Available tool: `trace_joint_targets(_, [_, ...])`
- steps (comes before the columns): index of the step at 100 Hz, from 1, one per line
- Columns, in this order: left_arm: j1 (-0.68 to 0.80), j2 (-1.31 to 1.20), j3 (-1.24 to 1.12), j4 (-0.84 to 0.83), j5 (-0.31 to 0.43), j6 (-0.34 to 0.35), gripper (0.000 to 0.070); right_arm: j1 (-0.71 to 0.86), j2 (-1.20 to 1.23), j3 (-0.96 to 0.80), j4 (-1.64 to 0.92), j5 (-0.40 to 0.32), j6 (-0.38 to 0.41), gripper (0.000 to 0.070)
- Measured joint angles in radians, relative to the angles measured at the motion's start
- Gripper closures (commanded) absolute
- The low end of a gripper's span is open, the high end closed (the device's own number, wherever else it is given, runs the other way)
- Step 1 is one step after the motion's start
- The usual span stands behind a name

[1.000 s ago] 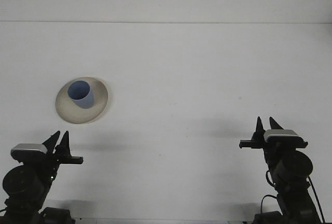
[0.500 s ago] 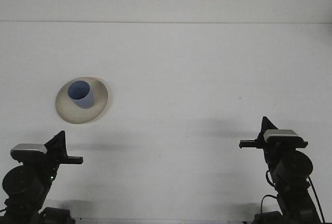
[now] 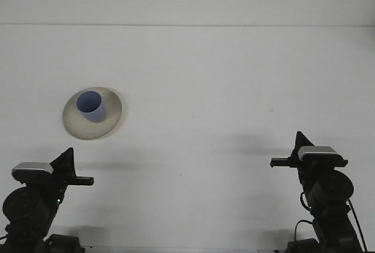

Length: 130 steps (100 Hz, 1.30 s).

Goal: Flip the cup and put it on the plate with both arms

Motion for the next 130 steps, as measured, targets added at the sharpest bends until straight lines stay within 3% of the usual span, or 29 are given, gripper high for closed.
trace_joint_targets(18, [0.000, -0.003, -0.007, 0.036, -0.003, 0.033, 0.0688, 0.000, 0.000, 0.000, 0.000, 0.000, 0.000, 0.0700])
trace_joint_targets(66, [0.008, -0.159, -0.368, 0.480, 0.026, 0.050, 0.0688, 0.000, 0.000, 0.000, 0.000, 0.000, 0.000, 0.0700])
trace_joint_targets(105, [0.061, -0.310, -0.571, 0.593, 0.026, 0.042, 0.0688, 0.000, 0.000, 0.000, 0.000, 0.000, 0.000, 0.0700])
trace_joint_targets(130, [0.061, -0.310, -0.573, 0.616, 0.042, 0.042, 0.0688, 0.000, 0.000, 0.000, 0.001, 0.000, 0.000, 0.0700])
